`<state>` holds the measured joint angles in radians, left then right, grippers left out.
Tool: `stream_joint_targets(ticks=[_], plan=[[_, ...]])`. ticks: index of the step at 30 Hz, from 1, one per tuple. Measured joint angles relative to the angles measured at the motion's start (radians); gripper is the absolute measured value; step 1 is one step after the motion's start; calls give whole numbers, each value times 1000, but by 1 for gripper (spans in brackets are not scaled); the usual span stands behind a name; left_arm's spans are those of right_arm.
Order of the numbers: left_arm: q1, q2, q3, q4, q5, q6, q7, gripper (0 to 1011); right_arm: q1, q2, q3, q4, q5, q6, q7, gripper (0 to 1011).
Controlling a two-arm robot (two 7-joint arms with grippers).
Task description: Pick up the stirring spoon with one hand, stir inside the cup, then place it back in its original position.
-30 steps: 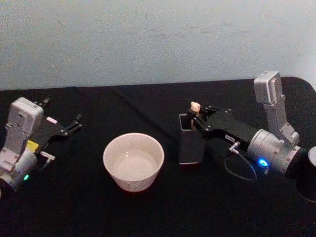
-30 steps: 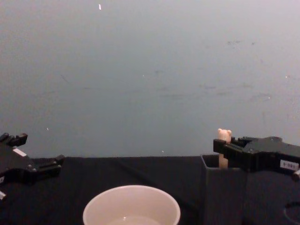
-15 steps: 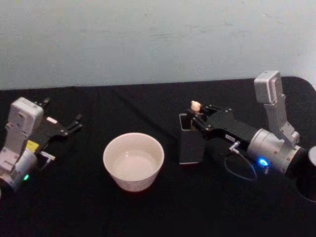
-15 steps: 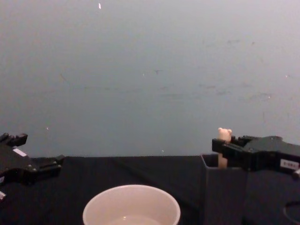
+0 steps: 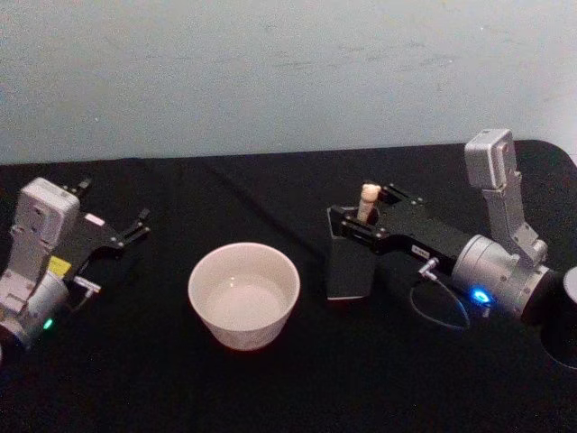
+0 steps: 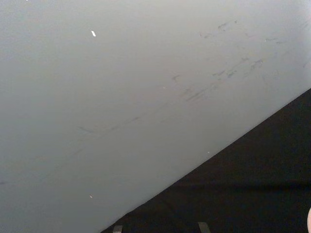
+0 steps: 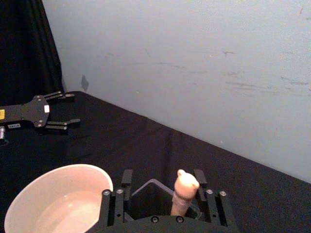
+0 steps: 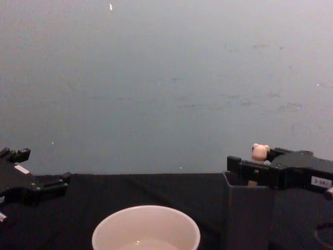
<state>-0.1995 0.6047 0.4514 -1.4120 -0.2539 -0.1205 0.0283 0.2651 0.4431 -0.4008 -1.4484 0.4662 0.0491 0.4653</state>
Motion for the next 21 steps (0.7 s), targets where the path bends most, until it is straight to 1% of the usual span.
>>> stream_joint_targets(ticks=[1, 2, 4, 6, 8, 9, 17, 21], plan=[[0, 0, 0, 0, 0, 0, 0, 1001, 0, 0, 0, 0, 0, 0, 0, 760], [0, 0, 0, 0, 0, 0, 0, 1001, 0, 0, 0, 0, 0, 0, 0, 814], [0, 0, 0, 0, 0, 0, 0, 1002, 0, 0, 0, 0, 0, 0, 0, 854], [0, 0, 0, 0, 0, 0, 0, 1001, 0, 0, 0, 0, 0, 0, 0, 922], [0, 0, 0, 0, 0, 0, 0, 1001, 0, 0, 0, 0, 0, -1, 0, 954], [0, 0, 0, 0, 0, 0, 0, 1001, 0, 0, 0, 0, 0, -1, 0, 998], [0, 0, 0, 0, 0, 0, 0, 1001, 0, 0, 1, 0, 1, -2, 0, 1002], [0, 0, 0, 0, 0, 0, 0, 1001, -4, -2, 11, -10, 3, -17, -1, 1002]])
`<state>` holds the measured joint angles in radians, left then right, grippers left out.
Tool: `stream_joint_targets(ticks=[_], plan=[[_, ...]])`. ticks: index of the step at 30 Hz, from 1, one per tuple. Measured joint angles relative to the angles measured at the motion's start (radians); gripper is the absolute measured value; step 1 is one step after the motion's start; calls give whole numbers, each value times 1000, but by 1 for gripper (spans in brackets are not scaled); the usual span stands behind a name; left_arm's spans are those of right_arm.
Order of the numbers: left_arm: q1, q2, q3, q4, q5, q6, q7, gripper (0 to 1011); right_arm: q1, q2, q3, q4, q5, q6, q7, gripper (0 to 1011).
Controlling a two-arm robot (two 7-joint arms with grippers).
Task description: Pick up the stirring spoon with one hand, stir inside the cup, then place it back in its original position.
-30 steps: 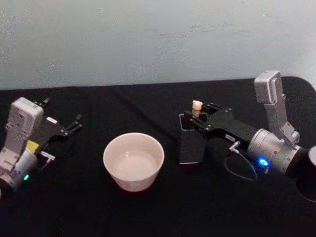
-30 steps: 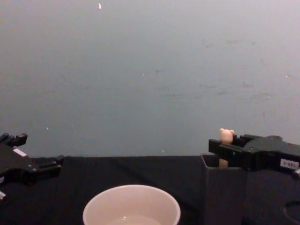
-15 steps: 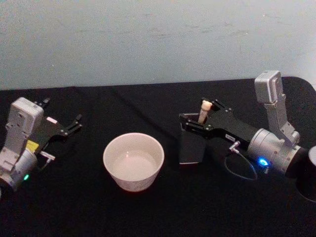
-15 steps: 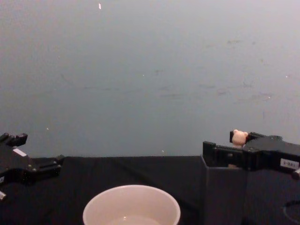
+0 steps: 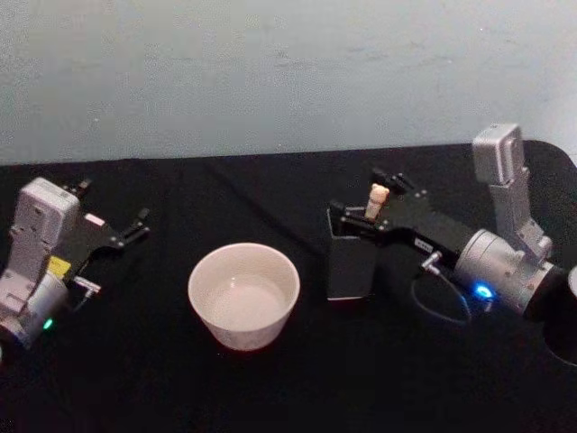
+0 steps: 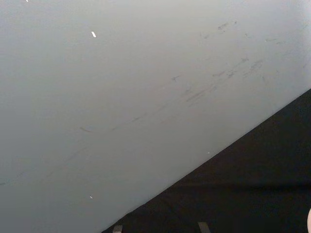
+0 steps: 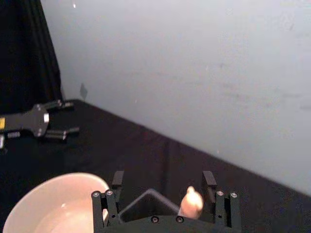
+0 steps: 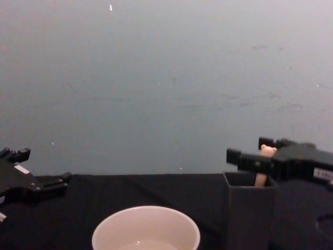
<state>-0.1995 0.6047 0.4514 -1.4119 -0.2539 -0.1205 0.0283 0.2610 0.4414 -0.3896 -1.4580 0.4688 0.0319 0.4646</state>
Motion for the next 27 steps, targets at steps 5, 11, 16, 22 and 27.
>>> stream_joint_targets(ticks=[5, 11, 16, 22, 27], plan=[[0, 0, 0, 0, 0, 0, 0, 1002, -13, -8, 39, -36, -1, -46, -35, 1002], [0, 0, 0, 0, 0, 0, 0, 1001, -35, -35, 101, -59, -27, -102, -132, 1002], [0, 0, 0, 0, 0, 0, 0, 1001, -41, -72, 143, -26, -101, -119, -262, 1002], [0, 0, 0, 0, 0, 0, 0, 1001, -41, -100, 149, 39, -162, -90, -332, 1002], [0, 0, 0, 0, 0, 0, 0, 1001, -43, -120, 141, 93, -194, -66, -347, 1002]])
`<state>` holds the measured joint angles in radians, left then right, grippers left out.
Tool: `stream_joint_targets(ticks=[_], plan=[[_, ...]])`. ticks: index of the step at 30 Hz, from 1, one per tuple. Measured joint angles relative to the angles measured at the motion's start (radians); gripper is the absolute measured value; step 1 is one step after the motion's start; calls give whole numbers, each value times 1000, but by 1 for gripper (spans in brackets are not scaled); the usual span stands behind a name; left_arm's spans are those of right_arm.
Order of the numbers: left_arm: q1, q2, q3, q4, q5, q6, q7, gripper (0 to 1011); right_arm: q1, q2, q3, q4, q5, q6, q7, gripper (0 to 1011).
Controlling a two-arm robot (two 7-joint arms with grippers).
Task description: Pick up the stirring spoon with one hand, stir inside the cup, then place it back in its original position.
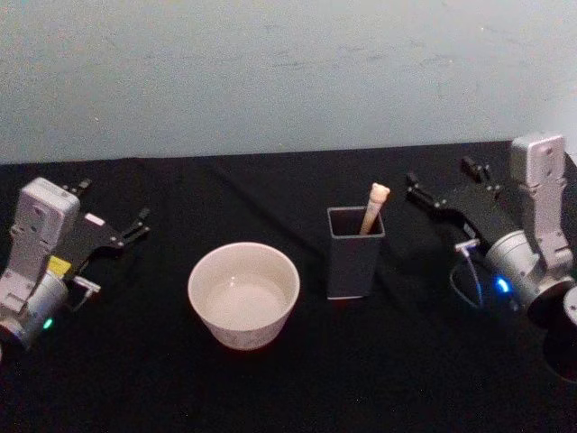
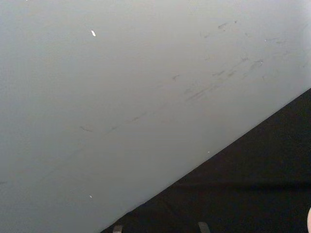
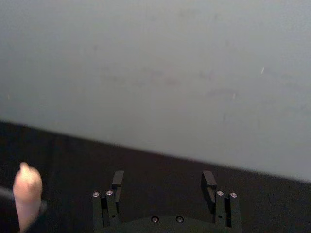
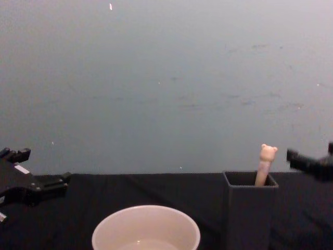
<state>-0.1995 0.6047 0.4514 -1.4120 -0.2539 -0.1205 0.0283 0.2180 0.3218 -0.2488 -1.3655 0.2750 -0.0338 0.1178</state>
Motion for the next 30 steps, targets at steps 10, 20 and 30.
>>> stream_joint_targets(ticks=[10, 20, 30], plan=[[0, 0, 0, 0, 0, 0, 0, 1001, 12, -17, -13, 67, -35, 27, 29, 1002], [0, 0, 0, 0, 0, 0, 0, 1001, 14, -17, -13, 68, -37, 28, 31, 1002], [0, 0, 0, 0, 0, 0, 0, 1001, 13, -16, -13, 65, -35, 27, 30, 1002]])
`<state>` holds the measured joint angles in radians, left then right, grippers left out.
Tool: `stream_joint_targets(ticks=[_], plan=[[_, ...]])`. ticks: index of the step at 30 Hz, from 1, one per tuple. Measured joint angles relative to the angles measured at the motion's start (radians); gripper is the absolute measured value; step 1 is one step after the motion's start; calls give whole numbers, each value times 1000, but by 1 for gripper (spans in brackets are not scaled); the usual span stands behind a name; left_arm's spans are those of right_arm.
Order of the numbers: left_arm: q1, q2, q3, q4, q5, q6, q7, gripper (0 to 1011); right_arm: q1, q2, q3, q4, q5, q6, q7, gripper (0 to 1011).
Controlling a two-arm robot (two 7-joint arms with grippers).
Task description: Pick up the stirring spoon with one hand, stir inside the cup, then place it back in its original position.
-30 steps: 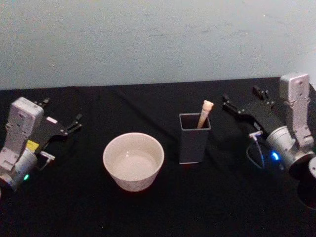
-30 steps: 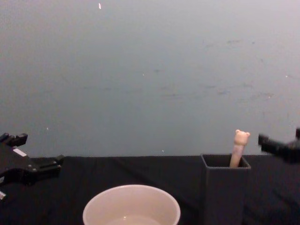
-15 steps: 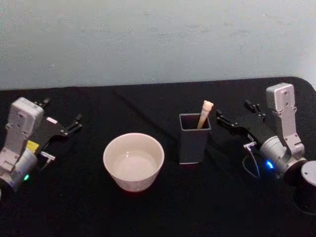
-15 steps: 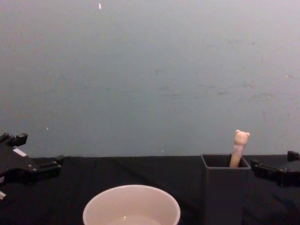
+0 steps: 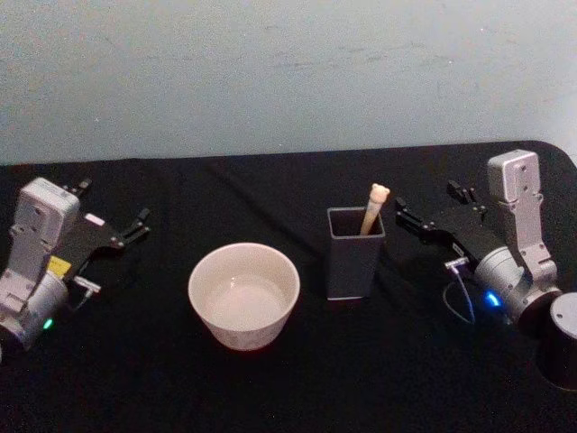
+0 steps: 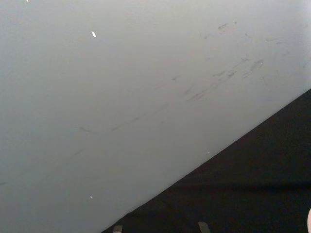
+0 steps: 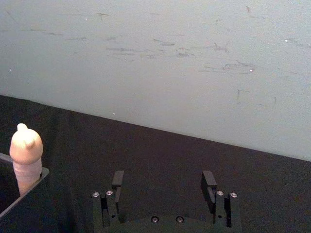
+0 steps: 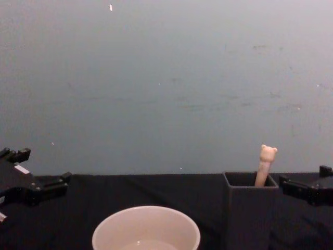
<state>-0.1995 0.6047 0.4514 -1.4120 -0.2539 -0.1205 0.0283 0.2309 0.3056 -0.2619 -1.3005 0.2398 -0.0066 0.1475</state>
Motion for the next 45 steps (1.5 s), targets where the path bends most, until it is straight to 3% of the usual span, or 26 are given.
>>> stream_joint_targets(ticks=[45], plan=[[0, 0, 0, 0, 0, 0, 0, 1001, -1, 1, 0, -2, 3, -1, -1, 1002]])
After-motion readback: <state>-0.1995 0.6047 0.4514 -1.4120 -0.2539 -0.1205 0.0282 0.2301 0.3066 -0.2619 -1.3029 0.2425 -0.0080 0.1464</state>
